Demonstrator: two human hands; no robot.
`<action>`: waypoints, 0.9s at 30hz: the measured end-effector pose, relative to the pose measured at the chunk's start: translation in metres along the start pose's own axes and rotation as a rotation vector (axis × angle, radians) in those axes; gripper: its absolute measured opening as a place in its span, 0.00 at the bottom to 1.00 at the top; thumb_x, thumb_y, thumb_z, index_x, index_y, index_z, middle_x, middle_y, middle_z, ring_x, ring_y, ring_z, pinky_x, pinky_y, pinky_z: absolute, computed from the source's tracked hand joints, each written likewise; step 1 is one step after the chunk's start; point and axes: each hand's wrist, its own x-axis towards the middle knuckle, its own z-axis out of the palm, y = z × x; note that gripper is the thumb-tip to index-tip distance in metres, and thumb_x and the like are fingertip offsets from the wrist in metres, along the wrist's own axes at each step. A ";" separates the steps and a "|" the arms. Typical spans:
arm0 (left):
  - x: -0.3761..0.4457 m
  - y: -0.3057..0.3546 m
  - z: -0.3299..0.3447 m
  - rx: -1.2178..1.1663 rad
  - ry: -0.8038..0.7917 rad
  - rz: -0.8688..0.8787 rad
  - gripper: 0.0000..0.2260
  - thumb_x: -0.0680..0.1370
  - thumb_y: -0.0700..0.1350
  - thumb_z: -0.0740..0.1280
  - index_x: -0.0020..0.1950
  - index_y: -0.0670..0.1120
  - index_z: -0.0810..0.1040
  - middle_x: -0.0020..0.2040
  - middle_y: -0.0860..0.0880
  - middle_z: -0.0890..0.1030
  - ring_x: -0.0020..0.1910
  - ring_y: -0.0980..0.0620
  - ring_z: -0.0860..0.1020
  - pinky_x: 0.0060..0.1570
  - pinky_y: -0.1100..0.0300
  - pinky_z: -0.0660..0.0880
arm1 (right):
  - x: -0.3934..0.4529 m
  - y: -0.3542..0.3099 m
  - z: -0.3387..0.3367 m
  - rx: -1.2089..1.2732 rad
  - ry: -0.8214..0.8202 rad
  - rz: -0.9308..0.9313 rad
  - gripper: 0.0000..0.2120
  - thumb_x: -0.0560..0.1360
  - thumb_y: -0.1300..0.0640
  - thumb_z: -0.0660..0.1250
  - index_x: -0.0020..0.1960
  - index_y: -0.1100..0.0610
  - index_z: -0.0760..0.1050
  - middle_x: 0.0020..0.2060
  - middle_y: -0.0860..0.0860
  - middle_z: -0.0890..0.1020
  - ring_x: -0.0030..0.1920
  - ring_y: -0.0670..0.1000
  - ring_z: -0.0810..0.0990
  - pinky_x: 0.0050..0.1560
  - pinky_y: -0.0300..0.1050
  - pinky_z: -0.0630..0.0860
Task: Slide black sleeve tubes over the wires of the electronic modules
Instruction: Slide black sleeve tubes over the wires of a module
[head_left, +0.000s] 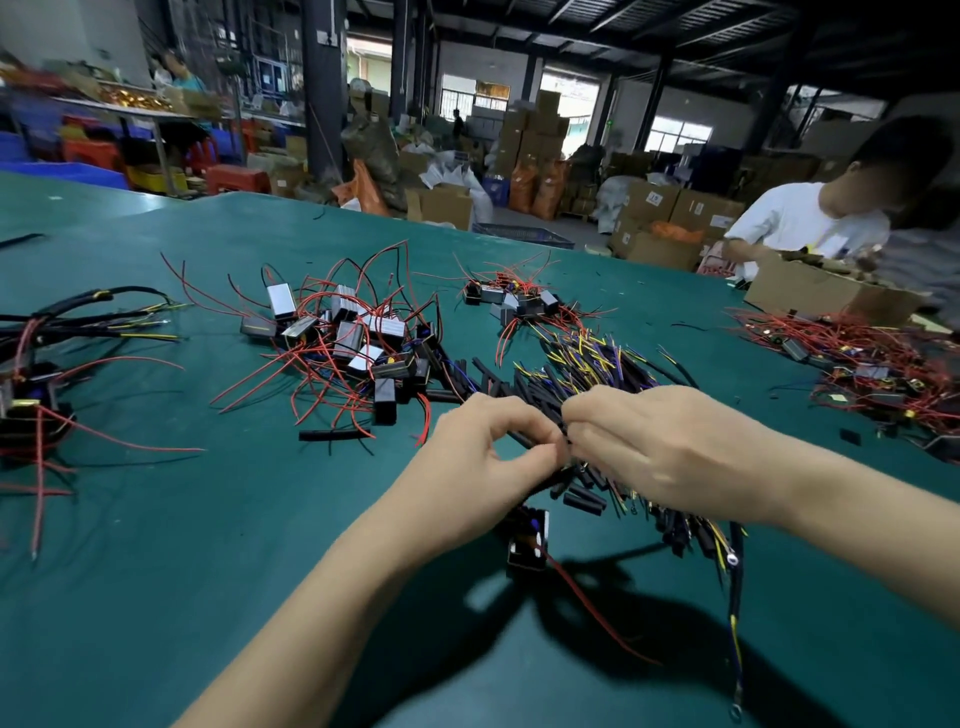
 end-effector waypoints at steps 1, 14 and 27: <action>0.001 0.000 -0.001 -0.059 -0.034 -0.034 0.08 0.75 0.41 0.70 0.38 0.52 0.79 0.34 0.61 0.77 0.31 0.70 0.72 0.35 0.75 0.64 | -0.001 -0.001 0.001 0.019 0.043 0.017 0.02 0.74 0.65 0.65 0.46 0.62 0.75 0.41 0.56 0.79 0.37 0.54 0.77 0.27 0.47 0.73; -0.002 -0.001 0.009 0.276 0.214 0.203 0.02 0.72 0.47 0.72 0.40 0.52 0.82 0.42 0.56 0.73 0.48 0.58 0.72 0.53 0.57 0.63 | 0.007 0.002 -0.010 1.164 -0.291 0.808 0.14 0.78 0.45 0.61 0.41 0.48 0.82 0.37 0.51 0.79 0.35 0.51 0.74 0.37 0.43 0.73; -0.003 -0.001 0.009 0.440 0.216 0.241 0.04 0.72 0.49 0.68 0.41 0.51 0.82 0.43 0.54 0.75 0.47 0.55 0.72 0.51 0.55 0.62 | 0.004 -0.001 0.000 1.323 -0.178 0.928 0.07 0.73 0.50 0.70 0.42 0.53 0.83 0.29 0.44 0.78 0.30 0.43 0.69 0.31 0.34 0.64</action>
